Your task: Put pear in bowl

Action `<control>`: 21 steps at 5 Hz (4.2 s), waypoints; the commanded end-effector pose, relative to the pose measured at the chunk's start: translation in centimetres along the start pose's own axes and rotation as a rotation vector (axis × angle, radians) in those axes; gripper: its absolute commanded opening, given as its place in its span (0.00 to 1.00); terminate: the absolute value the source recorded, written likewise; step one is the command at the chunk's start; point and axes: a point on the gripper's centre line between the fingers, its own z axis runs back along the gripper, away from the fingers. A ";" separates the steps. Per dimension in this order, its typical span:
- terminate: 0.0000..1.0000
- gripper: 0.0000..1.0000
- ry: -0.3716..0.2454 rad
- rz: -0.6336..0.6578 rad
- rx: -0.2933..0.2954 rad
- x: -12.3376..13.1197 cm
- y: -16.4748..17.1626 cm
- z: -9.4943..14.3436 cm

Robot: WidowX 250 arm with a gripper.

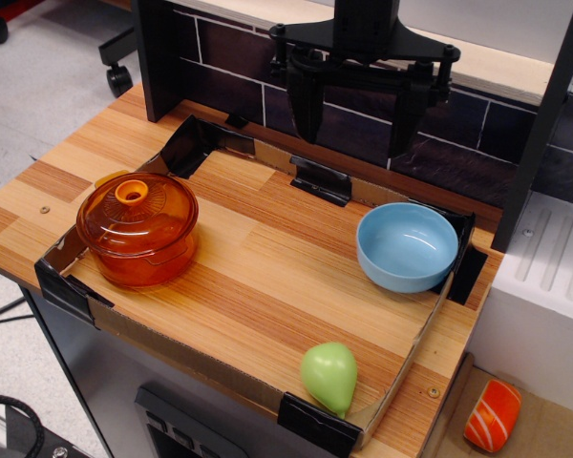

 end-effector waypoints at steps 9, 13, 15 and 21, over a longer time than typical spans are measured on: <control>0.00 1.00 -0.027 0.363 -0.044 -10.2 -1.2 -8.7; 0.00 1.00 -0.009 0.306 -0.005 -10.9 -1.7 -11.8; 0.00 0.00 -0.010 0.335 -0.036 -10.7 -1.4 -10.7; 0.00 0.00 -0.053 0.509 -0.103 -0.4 -4.2 -1.6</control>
